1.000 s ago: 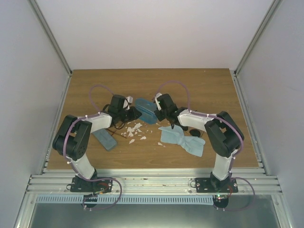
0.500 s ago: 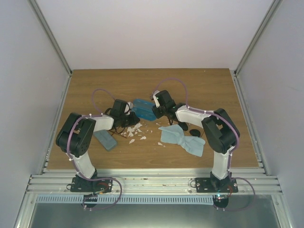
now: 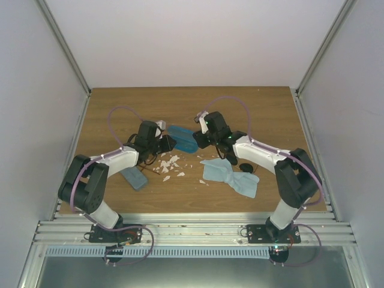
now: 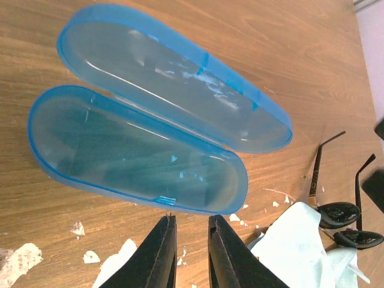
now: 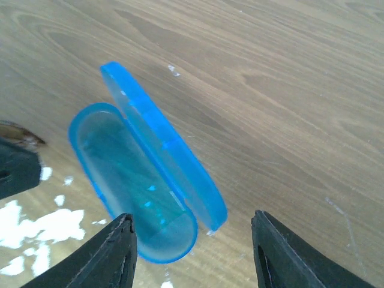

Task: Organize the sunglasses
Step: Place the sunglasses case at the center of the board, then move the glasses cleaning cloth to the center of the board.

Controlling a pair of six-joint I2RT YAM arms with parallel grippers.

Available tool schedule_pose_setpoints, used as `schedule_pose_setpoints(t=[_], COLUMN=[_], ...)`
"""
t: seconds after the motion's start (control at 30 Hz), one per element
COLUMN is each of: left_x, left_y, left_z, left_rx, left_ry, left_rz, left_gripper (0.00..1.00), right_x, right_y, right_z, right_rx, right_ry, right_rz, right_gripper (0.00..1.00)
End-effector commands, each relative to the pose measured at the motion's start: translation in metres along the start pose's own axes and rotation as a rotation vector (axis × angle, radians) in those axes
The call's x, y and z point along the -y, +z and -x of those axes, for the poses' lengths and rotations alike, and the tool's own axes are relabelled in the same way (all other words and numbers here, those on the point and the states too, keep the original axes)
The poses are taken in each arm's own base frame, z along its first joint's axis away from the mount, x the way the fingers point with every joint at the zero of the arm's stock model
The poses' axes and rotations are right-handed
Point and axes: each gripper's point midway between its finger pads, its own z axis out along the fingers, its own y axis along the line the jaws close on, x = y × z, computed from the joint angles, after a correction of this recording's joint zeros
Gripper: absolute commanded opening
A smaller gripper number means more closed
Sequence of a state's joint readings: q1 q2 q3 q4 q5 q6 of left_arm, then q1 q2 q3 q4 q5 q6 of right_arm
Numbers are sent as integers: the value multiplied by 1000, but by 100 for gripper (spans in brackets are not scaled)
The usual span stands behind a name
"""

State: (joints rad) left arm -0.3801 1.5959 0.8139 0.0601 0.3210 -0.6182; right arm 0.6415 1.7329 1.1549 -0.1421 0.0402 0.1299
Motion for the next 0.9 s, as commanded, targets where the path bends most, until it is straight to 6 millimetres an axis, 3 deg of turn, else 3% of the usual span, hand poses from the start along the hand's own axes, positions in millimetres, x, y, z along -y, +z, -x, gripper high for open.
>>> schedule_pose_setpoints(t=[0.0, 0.17, 0.23, 0.33, 0.43, 0.6, 0.87], left_x=[-2, 1, 10, 23, 32, 31, 25], left_y=[-8, -3, -3, -5, -10, -23, -41], left_z=[9, 12, 7, -6, -19, -29, -31], left_rx=[52, 36, 18, -22, -46, -47, -18], left_ry=[20, 22, 29, 35, 35, 10, 2], left_rz=[40, 41, -1, -48, -77, -79, -35], left_gripper=[19, 24, 28, 35, 38, 40, 41], right_x=[-17, -12, -1, -1, -15, -50, -60], right_y=[-21, -34, -37, -39, -42, -43, -42], right_z=[-2, -26, -48, -89, -124, -150, -184], right_rx=[16, -38, -85, -209, -324, -442, -543], right_ry=[82, 218, 273, 306, 267, 158, 130], right_rz=[86, 62, -3, -43, -58, -34, -63], right_gripper=[53, 42, 40, 39, 40, 43, 35])
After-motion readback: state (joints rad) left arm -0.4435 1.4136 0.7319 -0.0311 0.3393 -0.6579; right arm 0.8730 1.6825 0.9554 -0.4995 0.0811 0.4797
